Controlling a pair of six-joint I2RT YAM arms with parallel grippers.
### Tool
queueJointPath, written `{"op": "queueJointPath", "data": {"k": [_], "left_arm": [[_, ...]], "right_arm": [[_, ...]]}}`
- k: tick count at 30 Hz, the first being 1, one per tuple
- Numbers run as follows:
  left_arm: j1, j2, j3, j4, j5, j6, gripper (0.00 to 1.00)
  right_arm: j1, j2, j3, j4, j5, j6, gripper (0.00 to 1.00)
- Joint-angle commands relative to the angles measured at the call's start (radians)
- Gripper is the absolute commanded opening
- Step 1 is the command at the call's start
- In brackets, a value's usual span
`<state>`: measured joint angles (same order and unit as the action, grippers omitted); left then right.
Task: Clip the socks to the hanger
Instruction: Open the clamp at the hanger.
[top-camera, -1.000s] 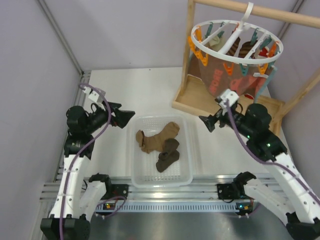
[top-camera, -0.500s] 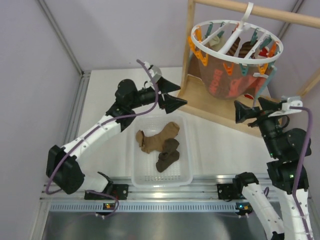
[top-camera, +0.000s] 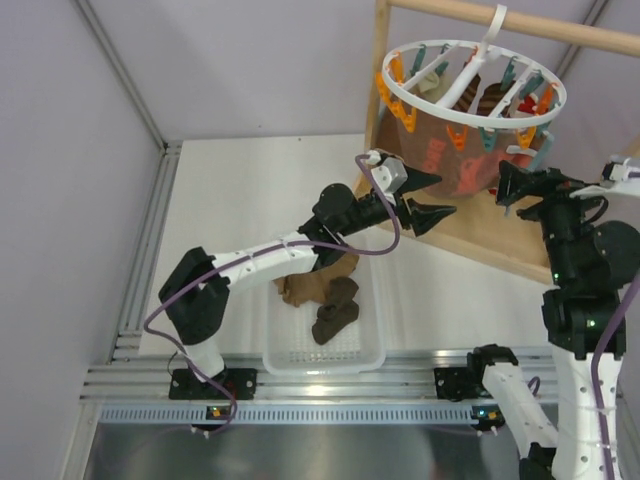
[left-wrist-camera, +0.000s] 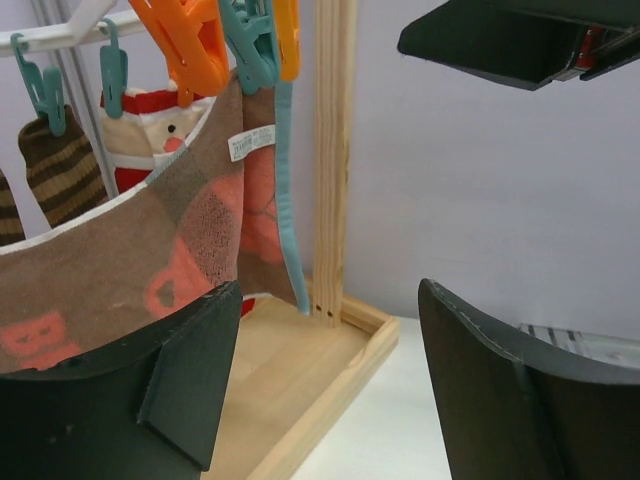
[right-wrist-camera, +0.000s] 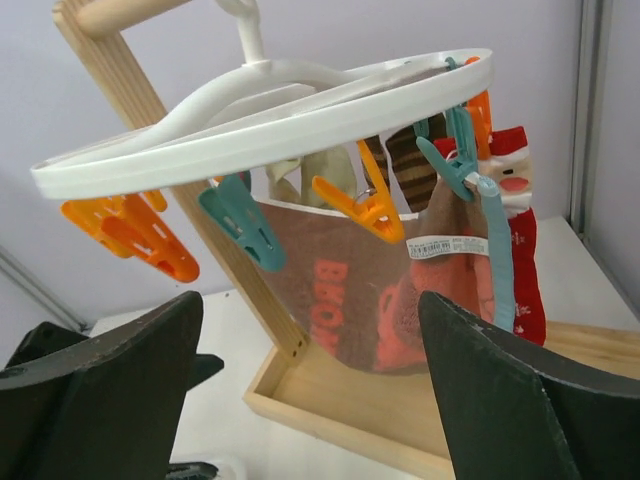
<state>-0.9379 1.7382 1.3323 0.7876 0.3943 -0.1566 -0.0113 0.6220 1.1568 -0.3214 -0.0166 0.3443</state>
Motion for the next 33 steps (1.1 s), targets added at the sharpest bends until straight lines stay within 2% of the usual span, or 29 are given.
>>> {"op": "queueJointPath", "data": {"k": [1,6,10,13,17,21,24,28,33], "left_arm": [[-0.028,0.062,0.076,0.268,-0.081,-0.021,0.76],[-0.064,0.208,0.206,0.369,-0.098,-0.077,0.73],[-0.094,0.322,0.31,0.452,-0.123,-0.044,0.69],[-0.117,0.409,0.416,0.478,-0.166,0.008,0.67],[-0.133,0.535,0.574,0.447,-0.248,0.035,0.66],[-0.142,0.627,0.741,0.421,-0.307,0.048,0.66],[-0.148,0.682,0.836,0.395,-0.356,0.061,0.66],[-0.154,0.738,0.933,0.36,-0.385,0.068,0.66],[-0.165,0.784,0.992,0.357,-0.417,0.072,0.66]], "right_arm": [[-0.019,0.079,0.117,0.055,0.007,0.001,0.87],[-0.068,0.209,0.277,0.019,-0.023,-0.025,0.83],[-0.127,0.303,0.449,-0.066,-0.1,0.002,0.82],[-0.176,0.344,0.498,-0.084,-0.184,0.025,0.82],[-0.246,0.384,0.531,-0.117,-0.285,0.039,0.8],[-0.332,0.445,0.557,-0.146,-0.489,0.042,0.77],[-0.413,0.475,0.56,-0.162,-0.58,0.044,0.76],[-0.498,0.482,0.508,-0.136,-0.741,0.045,0.74],[-0.546,0.47,0.457,-0.082,-0.822,0.058,0.74]]}}
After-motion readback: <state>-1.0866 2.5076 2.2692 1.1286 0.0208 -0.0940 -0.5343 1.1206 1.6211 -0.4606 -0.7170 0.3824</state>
